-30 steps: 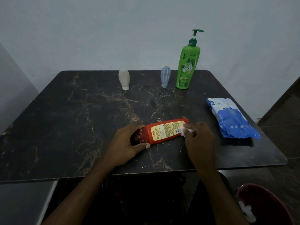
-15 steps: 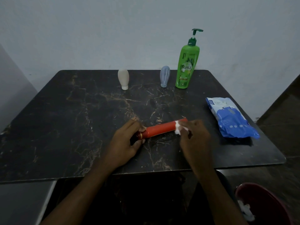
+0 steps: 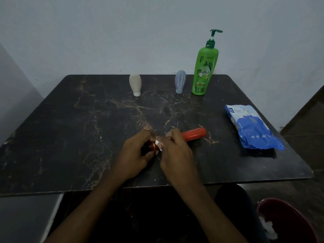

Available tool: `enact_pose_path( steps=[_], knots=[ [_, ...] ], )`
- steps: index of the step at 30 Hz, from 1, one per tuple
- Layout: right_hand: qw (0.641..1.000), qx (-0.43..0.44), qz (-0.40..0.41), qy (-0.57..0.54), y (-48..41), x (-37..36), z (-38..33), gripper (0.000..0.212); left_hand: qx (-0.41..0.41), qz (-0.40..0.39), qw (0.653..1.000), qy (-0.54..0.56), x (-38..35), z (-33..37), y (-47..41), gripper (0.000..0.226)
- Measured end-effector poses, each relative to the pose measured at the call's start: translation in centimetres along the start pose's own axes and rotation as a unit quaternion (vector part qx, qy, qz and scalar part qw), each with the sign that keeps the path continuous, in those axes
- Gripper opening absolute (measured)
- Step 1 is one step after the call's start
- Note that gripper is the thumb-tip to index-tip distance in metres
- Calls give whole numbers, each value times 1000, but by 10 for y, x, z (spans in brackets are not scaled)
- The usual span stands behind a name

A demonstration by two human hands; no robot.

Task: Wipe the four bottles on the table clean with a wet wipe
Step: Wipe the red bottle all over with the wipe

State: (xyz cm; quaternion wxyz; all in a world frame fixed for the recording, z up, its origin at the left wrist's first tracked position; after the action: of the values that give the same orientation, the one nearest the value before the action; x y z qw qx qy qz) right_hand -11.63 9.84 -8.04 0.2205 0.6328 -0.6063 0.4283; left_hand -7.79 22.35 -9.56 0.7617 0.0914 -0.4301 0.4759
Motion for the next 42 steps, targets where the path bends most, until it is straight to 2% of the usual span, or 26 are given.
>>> enact_pose_path(
  steps=[3, 6, 10, 14, 18, 21, 26, 28, 30, 32, 36, 40, 42],
  knots=[
    [1000, -14, 17, 20, -1, 14, 20, 30, 1, 9, 1000, 0, 1, -2, 1, 40],
    [994, -72, 36, 69, -3, 39, 66, 32, -15, 6, 1000, -3, 1, -1, 0, 41],
    [984, -151, 93, -17, 2, 65, 125, 22, -13, 8, 1000, -1, 2, -2, 0, 41],
    [976, -181, 117, -33, 5, 59, 117, 18, -4, 8, 1000, -5, 2, -4, 1, 42],
    [985, -139, 89, -42, 6, 37, 60, 21, -5, 8, 1000, -7, 1, -3, 1, 41],
    [996, -35, 75, -30, 11, 10, 14, 25, 4, 10, 1000, 2, 2, -4, 1, 43],
    [997, 33, 74, -13, 11, 7, 17, 29, 6, 11, 1000, 9, 1, -4, 1, 43],
    [996, 14, 88, 2, 12, 18, 34, 24, 4, 12, 1000, 9, 2, -5, 2, 42],
    [994, -37, 102, -9, 13, 33, 68, 5, -1, 10, 1000, 8, 2, -4, 1, 41],
    [991, -67, 112, 10, 14, 50, 92, 5, -4, 10, 1000, 7, 2, -3, 1, 41],
    [977, -161, 135, -45, 18, 62, 128, 11, -5, 6, 1000, 3, 2, -3, 1, 42],
    [979, -133, 134, -83, 17, 47, 95, 20, -8, 1, 1000, -3, 1, 0, 0, 41],
    [985, -82, 120, -97, 17, 35, 66, 24, -11, -4, 1000, -11, 0, 1, 0, 40]
  ],
)
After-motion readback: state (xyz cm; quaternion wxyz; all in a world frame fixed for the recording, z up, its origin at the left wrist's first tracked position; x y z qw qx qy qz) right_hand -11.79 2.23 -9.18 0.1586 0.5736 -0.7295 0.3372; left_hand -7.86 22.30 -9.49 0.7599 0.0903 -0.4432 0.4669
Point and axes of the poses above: each hand's wrist, its own y-axis away from the middle knuckle, its own x-axis out of the back of the hand, z = x × y, the point moved 7 cm from there along -y, towards the middle knuckle, and after that the axes turned 13 degrees about -z, right-handed, at the moved point
